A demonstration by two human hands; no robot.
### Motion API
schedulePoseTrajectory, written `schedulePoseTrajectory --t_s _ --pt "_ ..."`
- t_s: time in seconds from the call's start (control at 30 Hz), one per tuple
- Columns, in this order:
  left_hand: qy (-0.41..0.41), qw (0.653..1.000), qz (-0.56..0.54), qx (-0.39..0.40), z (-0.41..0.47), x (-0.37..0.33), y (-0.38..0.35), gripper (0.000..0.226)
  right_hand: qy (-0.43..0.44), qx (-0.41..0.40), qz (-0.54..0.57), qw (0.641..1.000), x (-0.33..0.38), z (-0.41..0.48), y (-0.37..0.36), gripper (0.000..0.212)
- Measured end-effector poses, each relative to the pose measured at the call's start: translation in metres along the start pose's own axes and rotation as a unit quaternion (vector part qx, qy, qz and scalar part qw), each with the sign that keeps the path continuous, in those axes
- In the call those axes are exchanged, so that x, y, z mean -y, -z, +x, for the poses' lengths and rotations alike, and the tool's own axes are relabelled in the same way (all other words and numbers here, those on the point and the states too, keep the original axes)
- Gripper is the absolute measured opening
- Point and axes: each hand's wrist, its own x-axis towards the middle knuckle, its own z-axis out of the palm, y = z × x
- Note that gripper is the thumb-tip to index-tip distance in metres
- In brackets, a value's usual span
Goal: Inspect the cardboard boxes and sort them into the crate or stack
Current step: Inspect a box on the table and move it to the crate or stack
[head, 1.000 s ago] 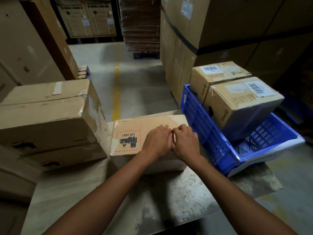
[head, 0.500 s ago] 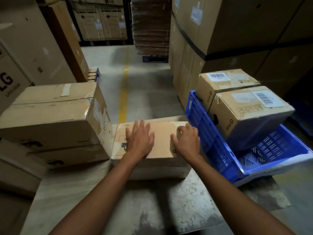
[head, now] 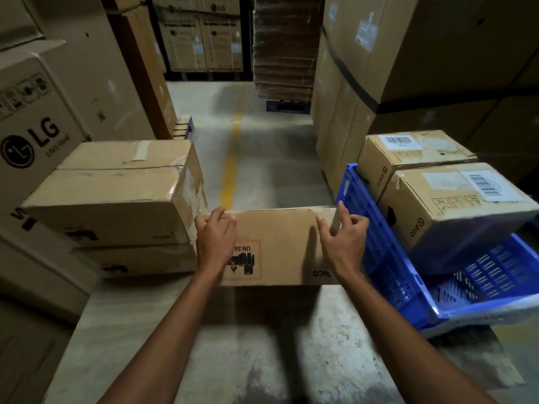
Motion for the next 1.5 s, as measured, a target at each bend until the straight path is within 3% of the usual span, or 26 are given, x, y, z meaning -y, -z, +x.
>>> schedulePoseTrajectory --t_s 0.1,0.27,0.43,0.57,0.63,0.7,0.8,0.93,1.07,1.17,1.23,1.27,1.37,1.5 --pt "-0.024 0.998 -0.050 -0.024 -0.015 0.010 -0.003 0.023 -0.029 -0.019 0.054 0.998 -0.012 -0.016 -0.002 0.050" --pt "-0.023 0.994 -0.096 -0.048 -0.052 0.042 -0.009 0.020 -0.020 -0.063 0.087 0.994 -0.047 -0.062 -0.017 0.038" --pt "-0.009 0.997 -0.079 -0.009 -0.089 0.088 -0.026 0.014 -0.102 -0.026 0.051 0.993 -0.067 -0.091 -0.030 0.031" --pt "-0.015 0.997 -0.067 0.016 -0.106 0.106 -0.029 0.024 -0.131 0.006 -0.002 0.991 -0.069 -0.103 -0.032 0.026" --pt "-0.036 0.998 -0.030 0.033 -0.105 0.107 -0.027 0.024 -0.098 0.001 -0.080 0.992 -0.062 -0.103 -0.037 0.024" --pt "-0.119 0.992 0.036 0.029 -0.103 0.108 -0.025 0.017 -0.043 0.011 -0.158 0.986 -0.048 -0.105 -0.047 0.031" --pt "-0.249 0.962 0.098 0.053 -0.100 0.111 -0.023 0.020 0.091 0.063 -0.123 0.986 -0.017 -0.120 -0.066 0.031" --pt "-0.281 0.947 0.122 0.092 -0.102 0.118 -0.021 0.031 0.251 0.145 -0.101 0.952 0.002 -0.149 -0.093 0.019" --pt "-0.293 0.937 0.141 0.125 -0.098 0.117 -0.014 0.034 0.290 0.138 -0.139 0.937 -0.001 -0.152 -0.098 0.022" --pt "-0.306 0.923 0.170 0.160 -0.078 0.099 -0.011 0.016 0.277 0.149 -0.192 0.930 0.007 -0.134 -0.100 0.025" --pt "-0.296 0.914 0.200 0.194 -0.063 0.092 -0.016 0.017 0.262 0.175 -0.227 0.921 0.015 -0.118 -0.104 0.023" --pt "-0.284 0.912 0.207 0.214 -0.057 0.090 -0.019 0.026 0.255 0.203 -0.239 0.915 0.018 -0.112 -0.106 0.028" --pt "-0.261 0.902 0.231 0.256 -0.043 0.087 -0.024 0.051 0.219 0.306 -0.251 0.892 0.018 -0.100 -0.110 0.067" --pt "-0.237 0.893 0.264 0.278 -0.039 0.084 -0.027 0.055 0.206 0.345 -0.275 0.873 0.015 -0.097 -0.114 0.088"
